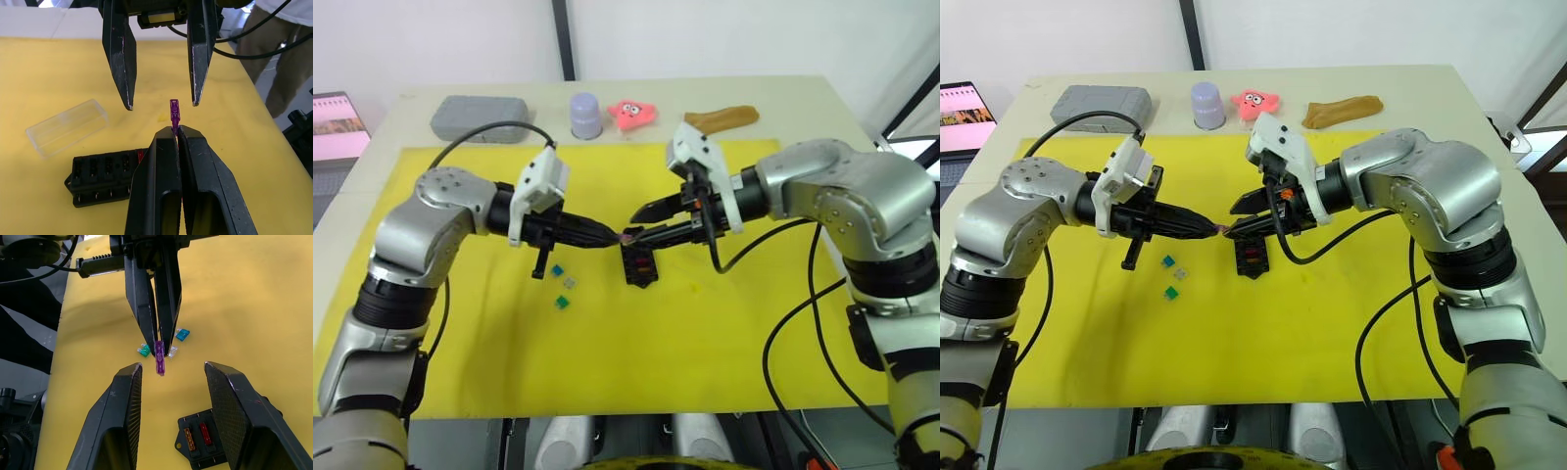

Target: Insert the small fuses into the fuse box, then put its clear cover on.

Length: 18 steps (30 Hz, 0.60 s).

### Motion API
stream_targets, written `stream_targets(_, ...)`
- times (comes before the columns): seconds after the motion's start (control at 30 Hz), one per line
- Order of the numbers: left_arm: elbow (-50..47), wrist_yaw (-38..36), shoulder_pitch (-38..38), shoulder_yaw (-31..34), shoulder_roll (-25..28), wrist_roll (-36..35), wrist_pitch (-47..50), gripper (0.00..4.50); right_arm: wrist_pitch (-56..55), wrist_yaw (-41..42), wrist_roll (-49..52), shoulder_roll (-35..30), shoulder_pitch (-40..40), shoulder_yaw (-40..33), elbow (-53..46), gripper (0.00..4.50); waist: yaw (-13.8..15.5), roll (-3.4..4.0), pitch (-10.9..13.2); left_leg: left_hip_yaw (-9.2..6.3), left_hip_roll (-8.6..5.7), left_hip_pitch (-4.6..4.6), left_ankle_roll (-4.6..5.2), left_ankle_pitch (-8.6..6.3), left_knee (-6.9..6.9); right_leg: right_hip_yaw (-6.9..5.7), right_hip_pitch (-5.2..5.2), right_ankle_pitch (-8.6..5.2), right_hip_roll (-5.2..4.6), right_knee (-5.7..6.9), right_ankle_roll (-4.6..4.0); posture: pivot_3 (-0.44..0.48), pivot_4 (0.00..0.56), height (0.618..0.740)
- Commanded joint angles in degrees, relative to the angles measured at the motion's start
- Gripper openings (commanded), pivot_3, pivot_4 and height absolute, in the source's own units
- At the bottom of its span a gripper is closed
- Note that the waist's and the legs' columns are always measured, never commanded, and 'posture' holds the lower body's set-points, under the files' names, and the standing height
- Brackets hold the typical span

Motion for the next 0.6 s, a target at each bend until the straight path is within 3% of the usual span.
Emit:
stream_targets(0.03, -0.6, -0.2, -1.7, 0.6, 0.1, 0.1, -1.3, 0.00, -0.2, -0.3, 1.4, 0.2, -1.8, -1.9, -1.9, 2.14, 0.0, 0.00, 0.0, 0.00, 0.00, 0.00, 0.00, 0.00, 0.00, 0.00, 0.00, 0.00, 0.00, 0.00, 0.00, 0.000, 0.150, 0.731)
stream_targets(0.13, -0.3, 0.0, -1.8, 0.5, 0.0, 0.1, -1.5, 0.00, -0.3, -0.4, 1.7, 0.0, -1.7, -1.5, -2.2, 2.14, 0.0, 0.00, 0.0, 0.00, 0.00, 0.00, 0.00, 0.00, 0.00, 0.00, 0.00, 0.00, 0.00, 0.00, 0.00, 0.000, 0.150, 0.731)
stream_targets(0.2, -0.3, 0.1, -1.8, 0.4, -0.1, 0.2, -1.6, 0.00, -0.4, -0.5, 1.8, 0.0, -1.5, -1.4, -2.4, 1.60, 0.0, 0.00, 0.0, 0.00, 0.00, 0.00, 0.00, 0.00, 0.00, 0.00, 0.00, 0.00, 0.00, 0.00, 0.00, 0.000, 0.150, 0.731)
stream_targets(0.3, -0.3, 0.2, -1.8, 0.3, -0.1, 0.1, -1.5, 0.00, -0.6, -0.6, 1.6, -0.2, -1.3, -0.9, -2.7, 0.29, 0.0, 0.00, 0.0, 0.00, 0.00, 0.00, 0.00, 0.00, 0.00, 0.00, 0.00, 0.00, 0.00, 0.00, 0.00, 0.000, 0.150, 0.731)
stream_targets(0.33, -0.3, 0.3, -1.8, 0.3, -0.1, 0.1, -1.5, 0.00, -0.6, -0.6, 1.7, -0.3, -1.3, -0.9, -2.8, 0.06, 0.0, 0.00, 0.0, 0.00, 0.00, 0.00, 0.00, 0.00, 0.00, 0.00, 0.00, 0.00, 0.00, 0.00, 0.00, 0.000, 0.150, 0.731)
stream_targets(0.6, -0.4, 0.9, -1.5, 0.0, 0.2, 0.3, -0.6, 0.00, -0.4, -0.8, 2.0, -0.4, -1.4, -0.9, -3.2, 0.06, 0.0, 0.00, 0.0, 0.00, 0.00, 0.00, 0.01, 0.00, 0.00, 0.00, 0.00, 0.00, 0.02, 0.00, 0.00, 0.000, 0.150, 0.731)
